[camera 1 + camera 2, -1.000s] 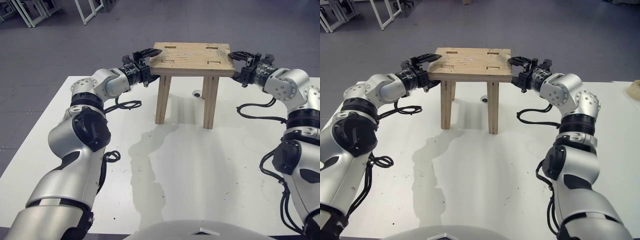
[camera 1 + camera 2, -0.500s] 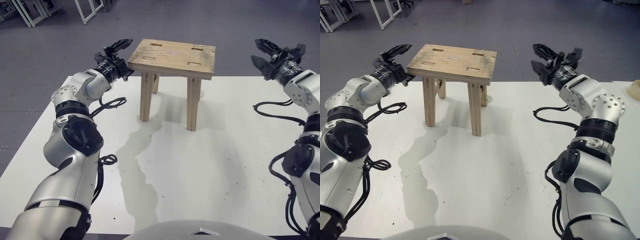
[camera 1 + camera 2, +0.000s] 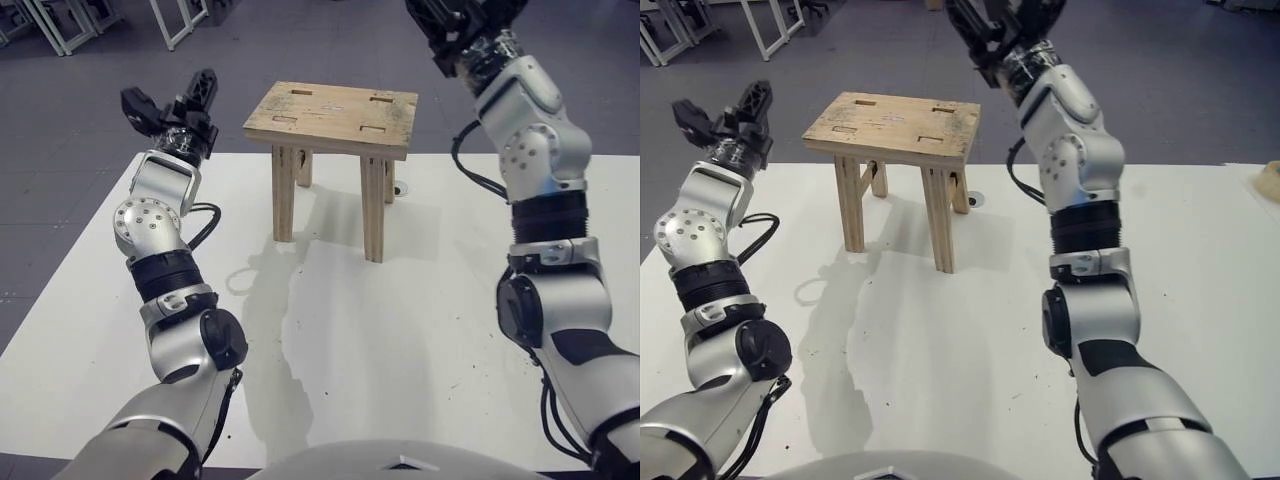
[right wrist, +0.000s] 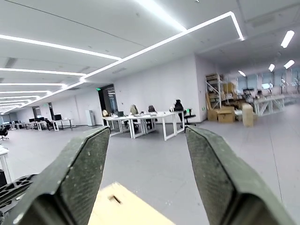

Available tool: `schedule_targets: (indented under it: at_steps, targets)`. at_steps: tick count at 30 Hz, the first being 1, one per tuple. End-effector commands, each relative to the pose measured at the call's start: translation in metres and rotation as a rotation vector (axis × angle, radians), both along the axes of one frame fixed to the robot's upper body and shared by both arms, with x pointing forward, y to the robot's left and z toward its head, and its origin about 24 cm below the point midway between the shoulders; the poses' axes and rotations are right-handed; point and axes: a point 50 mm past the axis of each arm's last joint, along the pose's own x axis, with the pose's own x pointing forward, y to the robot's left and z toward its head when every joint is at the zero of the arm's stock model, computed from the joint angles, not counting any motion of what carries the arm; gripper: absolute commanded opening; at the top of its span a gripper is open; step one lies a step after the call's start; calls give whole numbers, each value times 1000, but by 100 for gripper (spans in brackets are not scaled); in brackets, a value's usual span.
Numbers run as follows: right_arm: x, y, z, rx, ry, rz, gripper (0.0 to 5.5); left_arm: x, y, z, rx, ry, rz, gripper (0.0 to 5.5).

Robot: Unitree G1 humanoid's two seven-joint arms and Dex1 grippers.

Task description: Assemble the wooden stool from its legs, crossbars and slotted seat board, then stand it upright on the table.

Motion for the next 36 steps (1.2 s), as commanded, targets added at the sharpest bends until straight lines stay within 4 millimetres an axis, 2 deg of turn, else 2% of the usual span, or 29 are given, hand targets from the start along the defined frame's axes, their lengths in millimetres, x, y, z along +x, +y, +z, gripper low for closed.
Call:
schedule_targets:
  at_steps: [1, 3, 4, 5, 7, 9, 11, 12, 14, 16, 18, 20, 23, 28, 30, 36]
  targets:
    - [24, 32, -65, -151, 271, 23, 290, -22, -2, 17, 306, -189, 175, 347]
    - [27, 27, -117, -278, 453, -25, 290, -32, -28, 16, 502, -268, 155, 347]
    - [28, 19, -130, -304, 499, -57, 290, -36, -42, 13, 562, -298, 125, 347]
    - [29, 10, -132, -325, 493, -95, 290, -42, -53, 7, 595, -311, 87, 347]
    - [34, -8, -119, -353, 396, -185, 290, -52, -65, -4, 621, -313, 54, 347]
    - [30, -21, -83, -222, 183, -230, 290, -60, -68, -14, 654, -311, 37, 347]
    - [9, -25, -55, -73, -18, -204, 290, -67, -67, -25, 680, -296, 37, 347]
    - [-4, -25, -49, -36, -87, -188, 290, -70, -66, -31, 690, -280, 43, 347]
    - [-32, -28, -50, -16, -148, -175, 290, -77, -67, -40, 726, -265, 30, 347]
    - [-54, -33, -63, -31, -137, -191, 290, -83, -71, -48, 747, -257, 14, 347]
    - [-74, -42, -88, -26, -54, -245, 290, -90, -74, -56, 780, -256, 4, 347]
    - [-92, -54, -116, -76, 21, -361, 290, -97, -77, -64, 807, -243, 3, 347]
    - [-119, -67, -143, -171, 19, -512, 290, -105, -78, -75, 836, -211, 33, 347]
    - [-147, -66, -194, -288, 119, -527, 290, -111, -79, -88, 895, -186, 64, 347]
    - [-153, -64, -206, -304, 151, -516, 290, -112, -79, -91, 907, -183, 72, 347]
    - [-156, -60, -216, -314, 179, -526, 290, -117, -70, -99, 968, -137, 169, 347]
